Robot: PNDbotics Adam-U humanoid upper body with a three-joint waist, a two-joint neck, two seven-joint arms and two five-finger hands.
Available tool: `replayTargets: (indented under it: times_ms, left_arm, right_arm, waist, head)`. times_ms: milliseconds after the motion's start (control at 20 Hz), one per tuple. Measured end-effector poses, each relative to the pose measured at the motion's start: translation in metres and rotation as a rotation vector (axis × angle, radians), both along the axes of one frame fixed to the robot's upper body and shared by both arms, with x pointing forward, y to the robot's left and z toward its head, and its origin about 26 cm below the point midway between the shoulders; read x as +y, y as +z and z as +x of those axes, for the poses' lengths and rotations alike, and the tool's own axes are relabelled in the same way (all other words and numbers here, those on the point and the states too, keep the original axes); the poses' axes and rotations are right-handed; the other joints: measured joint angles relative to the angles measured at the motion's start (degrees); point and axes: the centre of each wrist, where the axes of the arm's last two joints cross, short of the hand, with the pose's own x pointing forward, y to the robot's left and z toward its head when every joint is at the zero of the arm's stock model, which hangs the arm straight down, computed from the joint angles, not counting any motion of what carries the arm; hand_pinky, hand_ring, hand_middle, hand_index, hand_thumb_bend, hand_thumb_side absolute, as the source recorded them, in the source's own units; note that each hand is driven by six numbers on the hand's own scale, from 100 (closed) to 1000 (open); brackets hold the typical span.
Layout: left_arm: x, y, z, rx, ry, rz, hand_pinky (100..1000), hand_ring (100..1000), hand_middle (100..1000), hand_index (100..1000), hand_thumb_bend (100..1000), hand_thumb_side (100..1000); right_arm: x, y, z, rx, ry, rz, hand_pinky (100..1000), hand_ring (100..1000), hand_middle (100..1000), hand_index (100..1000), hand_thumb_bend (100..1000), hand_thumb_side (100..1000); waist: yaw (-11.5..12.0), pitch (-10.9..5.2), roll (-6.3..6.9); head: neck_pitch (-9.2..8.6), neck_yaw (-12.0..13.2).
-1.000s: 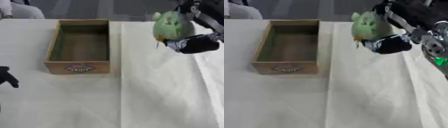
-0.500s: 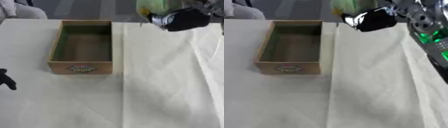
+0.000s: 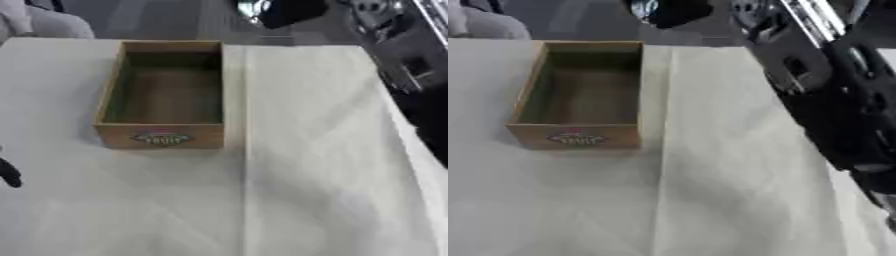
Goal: Pick up objects on the table and place them in the box.
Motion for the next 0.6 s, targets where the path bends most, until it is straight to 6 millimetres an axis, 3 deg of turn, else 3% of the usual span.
replayTargets:
  times_ms: [600]
  left_arm:
    - [-0.007, 0.005, 0.003, -0.024, -0.033, 0.002, 310, 394, 399, 616, 100, 979]
  right_arm:
    - [0.036, -0.019, 0.05, -0.06, -0.107, 0.079, 846, 1000, 292, 546, 100, 463]
  waist:
    - [2.67, 3.01, -0.44]
  head:
    - [-1.98, -2.67]
